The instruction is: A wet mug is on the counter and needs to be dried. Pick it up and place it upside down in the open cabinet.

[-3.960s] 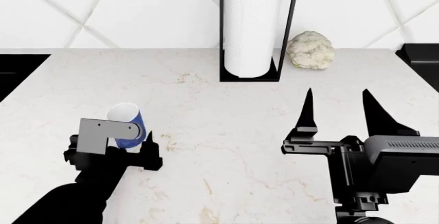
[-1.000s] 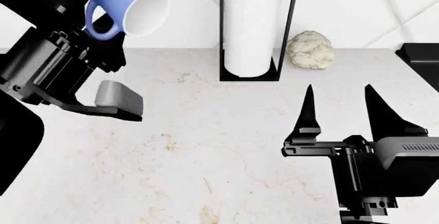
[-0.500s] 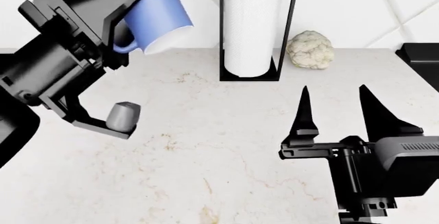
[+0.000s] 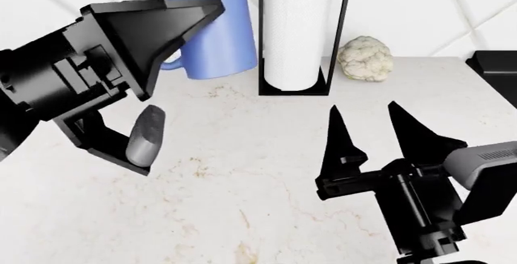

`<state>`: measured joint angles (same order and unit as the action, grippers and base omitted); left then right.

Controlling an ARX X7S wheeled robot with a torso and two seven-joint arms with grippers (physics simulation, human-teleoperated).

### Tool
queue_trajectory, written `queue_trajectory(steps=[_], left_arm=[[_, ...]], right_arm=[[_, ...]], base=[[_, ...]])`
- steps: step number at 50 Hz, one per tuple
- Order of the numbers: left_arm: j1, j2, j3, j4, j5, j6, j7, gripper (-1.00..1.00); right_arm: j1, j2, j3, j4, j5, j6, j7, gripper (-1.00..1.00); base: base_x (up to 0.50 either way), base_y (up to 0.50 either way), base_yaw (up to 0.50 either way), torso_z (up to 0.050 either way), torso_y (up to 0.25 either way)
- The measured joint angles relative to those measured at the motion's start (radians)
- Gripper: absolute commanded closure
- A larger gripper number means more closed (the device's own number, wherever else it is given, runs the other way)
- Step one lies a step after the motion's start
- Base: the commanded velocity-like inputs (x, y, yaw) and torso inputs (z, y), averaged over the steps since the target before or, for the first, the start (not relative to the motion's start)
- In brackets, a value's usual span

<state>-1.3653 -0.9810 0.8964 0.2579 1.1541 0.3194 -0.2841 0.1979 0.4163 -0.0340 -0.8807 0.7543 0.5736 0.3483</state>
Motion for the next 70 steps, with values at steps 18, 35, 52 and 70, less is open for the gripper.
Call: queue_trajectory(steps=[18,35,52,70], left_arm=[[-0.023,0.028,0.033,-0.058,0.135,0.052,-0.115,1.0],[-0.035,0.099,0.063,-0.223,0.231,0.038,-0.191,1.0],[0.012,0.068,0.088,-0.17,0.277,0.038,-0.274,1.0],[0.024,0.084,0.104,-0.144,0.287,0.044,-0.275,1.0]], right_arm=[[0.113,0.102,0.0,-0.054,0.332,0.19,0.092,-1.0],[0.175,0.197,-0.03,-0.02,0.558,0.303,0.144,-1.0],[0.285,0.218,-0.061,-0.004,0.7,0.347,0.22,-1.0],[0.373,0.201,-0.107,-0.024,0.826,0.353,0.313,-1.0]], base=[[0.0,0.0,0.0,0.0,0.0],[0.0,0.0,0.0,0.0,0.0],[0.0,0.0,0.0,0.0,0.0],[0.0,0.0,0.0,0.0,0.0]])
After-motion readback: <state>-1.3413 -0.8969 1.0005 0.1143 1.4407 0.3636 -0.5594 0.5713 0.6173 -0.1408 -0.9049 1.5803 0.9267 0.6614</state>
